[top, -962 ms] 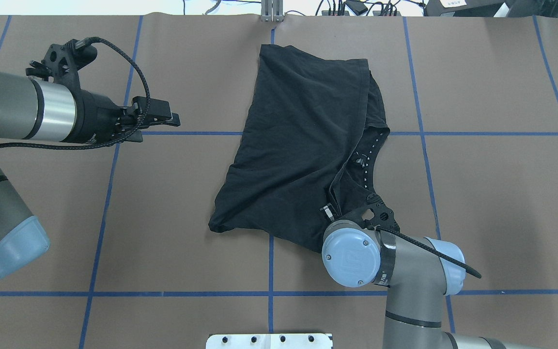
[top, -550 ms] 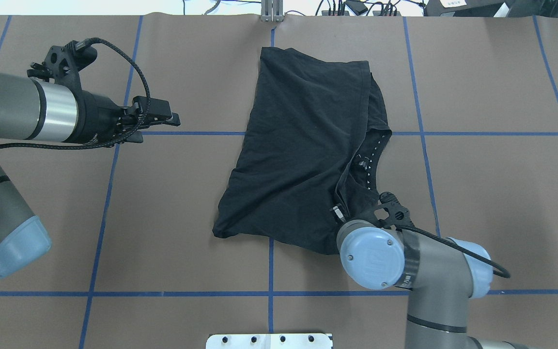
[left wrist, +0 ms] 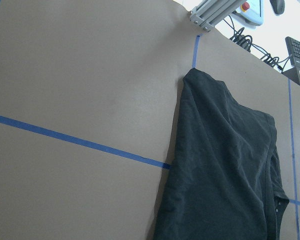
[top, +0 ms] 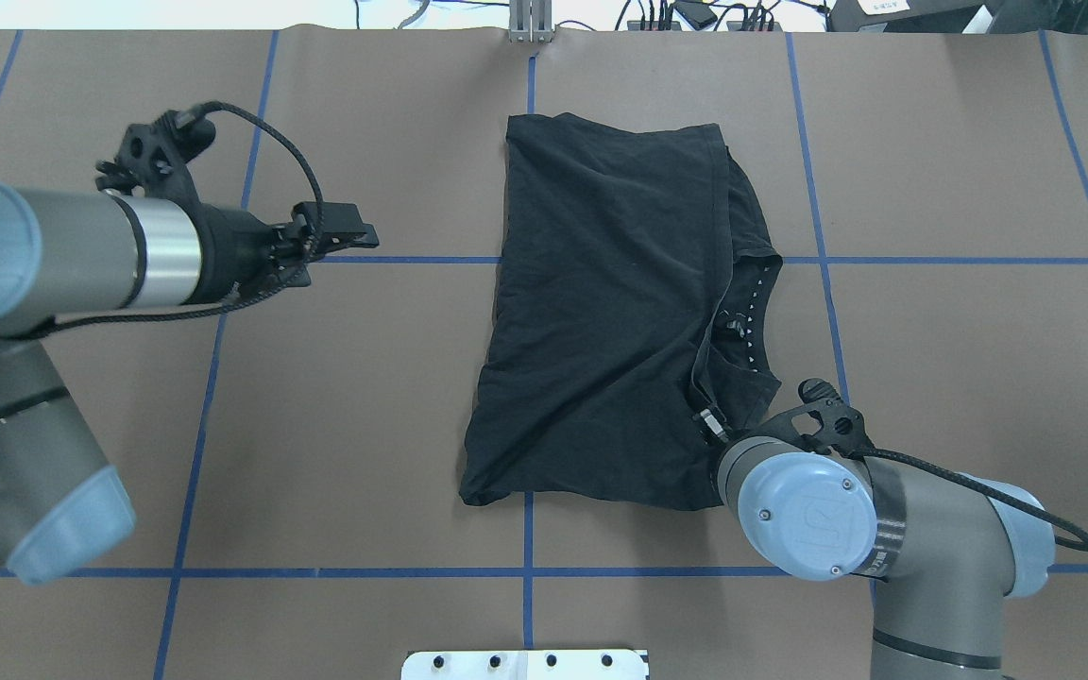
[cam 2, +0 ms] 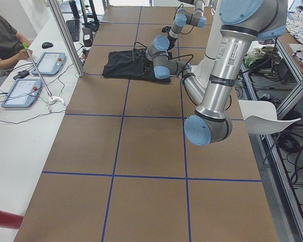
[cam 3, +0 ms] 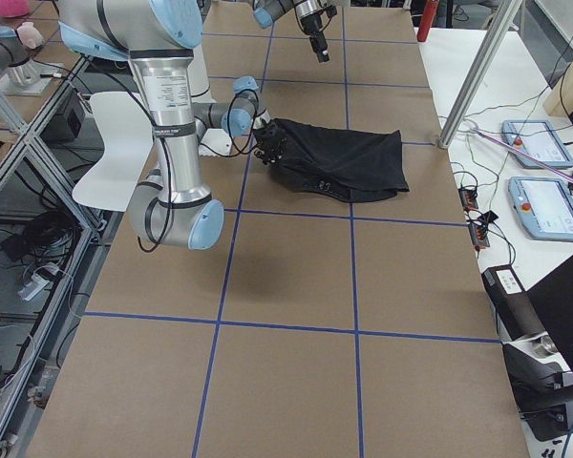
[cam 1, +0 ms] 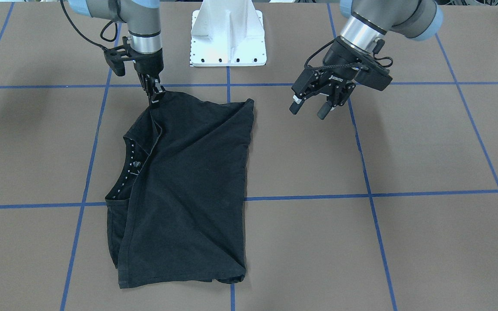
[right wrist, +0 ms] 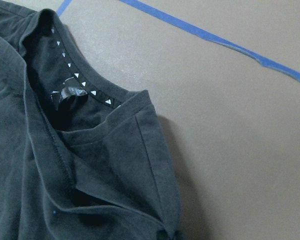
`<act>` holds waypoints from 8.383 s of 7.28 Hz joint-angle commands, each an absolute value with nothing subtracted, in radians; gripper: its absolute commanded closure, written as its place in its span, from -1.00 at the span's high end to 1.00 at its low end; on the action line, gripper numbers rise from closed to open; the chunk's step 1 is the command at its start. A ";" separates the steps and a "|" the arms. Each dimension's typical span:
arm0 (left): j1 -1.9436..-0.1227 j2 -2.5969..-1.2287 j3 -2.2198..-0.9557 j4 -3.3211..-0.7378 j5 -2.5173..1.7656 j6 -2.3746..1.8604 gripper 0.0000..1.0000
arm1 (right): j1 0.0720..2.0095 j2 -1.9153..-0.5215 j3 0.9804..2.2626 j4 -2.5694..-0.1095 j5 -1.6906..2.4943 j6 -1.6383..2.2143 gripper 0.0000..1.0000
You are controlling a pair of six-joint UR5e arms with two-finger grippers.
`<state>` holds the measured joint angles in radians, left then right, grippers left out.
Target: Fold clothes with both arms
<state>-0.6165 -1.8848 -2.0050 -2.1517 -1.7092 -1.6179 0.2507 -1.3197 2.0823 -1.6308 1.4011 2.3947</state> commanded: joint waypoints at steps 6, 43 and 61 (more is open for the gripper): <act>-0.138 -1.917 -1.872 -2.171 -1.275 -1.832 0.87 | 0.245 -1.381 2.129 -1.621 1.402 2.372 -1.00; -0.578 -2.340 -1.471 -2.173 -1.459 -1.822 -1.00 | 0.834 -0.958 1.586 -1.596 1.890 1.792 -1.00; -1.286 -1.652 -1.737 -2.209 -2.175 -0.195 1.00 | 1.422 -1.468 1.598 -1.367 2.308 0.346 1.00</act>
